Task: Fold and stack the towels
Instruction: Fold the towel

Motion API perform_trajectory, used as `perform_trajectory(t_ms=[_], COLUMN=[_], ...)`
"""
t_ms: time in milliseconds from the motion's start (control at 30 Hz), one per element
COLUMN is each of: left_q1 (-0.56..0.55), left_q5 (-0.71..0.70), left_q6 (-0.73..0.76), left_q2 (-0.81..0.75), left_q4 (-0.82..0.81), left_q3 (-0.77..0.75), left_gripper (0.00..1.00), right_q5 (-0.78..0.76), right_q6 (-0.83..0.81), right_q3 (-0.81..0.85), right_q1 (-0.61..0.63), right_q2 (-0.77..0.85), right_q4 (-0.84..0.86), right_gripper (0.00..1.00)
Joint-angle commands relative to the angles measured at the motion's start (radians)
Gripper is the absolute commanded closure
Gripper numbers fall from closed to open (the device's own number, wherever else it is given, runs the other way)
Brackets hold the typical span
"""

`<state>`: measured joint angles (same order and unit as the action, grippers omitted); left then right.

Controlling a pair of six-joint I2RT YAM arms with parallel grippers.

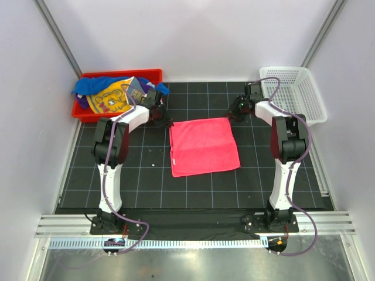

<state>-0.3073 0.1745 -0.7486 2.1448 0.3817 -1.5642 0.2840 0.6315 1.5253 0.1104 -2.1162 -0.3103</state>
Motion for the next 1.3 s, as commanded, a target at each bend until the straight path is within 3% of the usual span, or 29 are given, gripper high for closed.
perform_trajectory(t_ms=[0, 300, 1267], left_q1=[0.000, -0.001, -0.001], left_q5=[-0.021, -0.026, -0.064], left_q6=[0.008, 0.006, -0.005], left_q2=[-0.030, -0.033, 0.001], left_q4=[-0.021, -0.040, -0.052], left_q3=[0.009, 0.009, -0.028], left_gripper=[0.78, 0.64, 0.71], right_q5=[0.011, 0.009, -0.020], right_q6=[-0.001, -0.001, 0.008], right_q3=[0.010, 0.019, 0.050], right_q1=[0.006, 0.006, 0.006], right_q2=[-0.002, -0.021, -0.076], right_q4=[0.028, 0.030, 0.027], right_gripper=[0.60, 0.59, 0.59])
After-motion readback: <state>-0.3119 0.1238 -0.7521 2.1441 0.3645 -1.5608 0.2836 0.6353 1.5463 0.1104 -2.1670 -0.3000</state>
